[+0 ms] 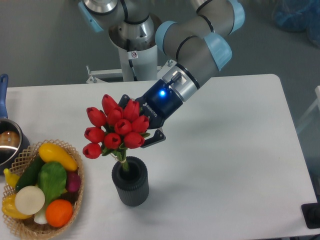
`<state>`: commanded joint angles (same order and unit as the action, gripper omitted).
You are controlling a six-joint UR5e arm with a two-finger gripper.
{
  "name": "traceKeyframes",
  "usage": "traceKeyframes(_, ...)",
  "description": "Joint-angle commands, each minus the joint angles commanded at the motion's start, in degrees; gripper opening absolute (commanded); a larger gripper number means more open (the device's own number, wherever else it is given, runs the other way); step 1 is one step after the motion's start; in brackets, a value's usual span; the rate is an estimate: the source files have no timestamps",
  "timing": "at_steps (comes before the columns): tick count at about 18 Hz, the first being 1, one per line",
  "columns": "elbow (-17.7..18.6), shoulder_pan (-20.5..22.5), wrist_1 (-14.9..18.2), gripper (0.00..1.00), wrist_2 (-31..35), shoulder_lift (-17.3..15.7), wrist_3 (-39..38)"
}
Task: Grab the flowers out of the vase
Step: 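Lift the gripped tulips straight up out of the dark vase, then carry the tulip bouquet up and away from the vase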
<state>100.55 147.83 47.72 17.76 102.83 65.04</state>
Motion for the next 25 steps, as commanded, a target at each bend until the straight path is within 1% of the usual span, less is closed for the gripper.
traceKeyframes(4,-0.61,0.97,0.0,0.37,-3.42,-0.35,0.0)
traceKeyframes(10,-1.23,1.76,0.09,0.37,-3.96,-1.49,-0.7)
traceKeyframes(12,-2.11,2.37,0.09,0.37,-3.96,-2.8,-3.32)
traceKeyframes(14,-2.2,2.72,0.09,0.37,-3.96,-4.39,-5.18)
traceKeyframes(18,-2.29,3.43,0.18,0.37,-5.1,-5.97,-6.76)
traceKeyframes(19,-2.29,4.04,0.18,0.37,-5.1,-6.59,-7.55)
traceKeyframes(23,-2.29,9.3,0.44,0.37,-4.58,-7.82,-8.88)
traceKeyframes(25,-2.2,14.13,0.62,0.37,-3.87,-8.52,-8.88)
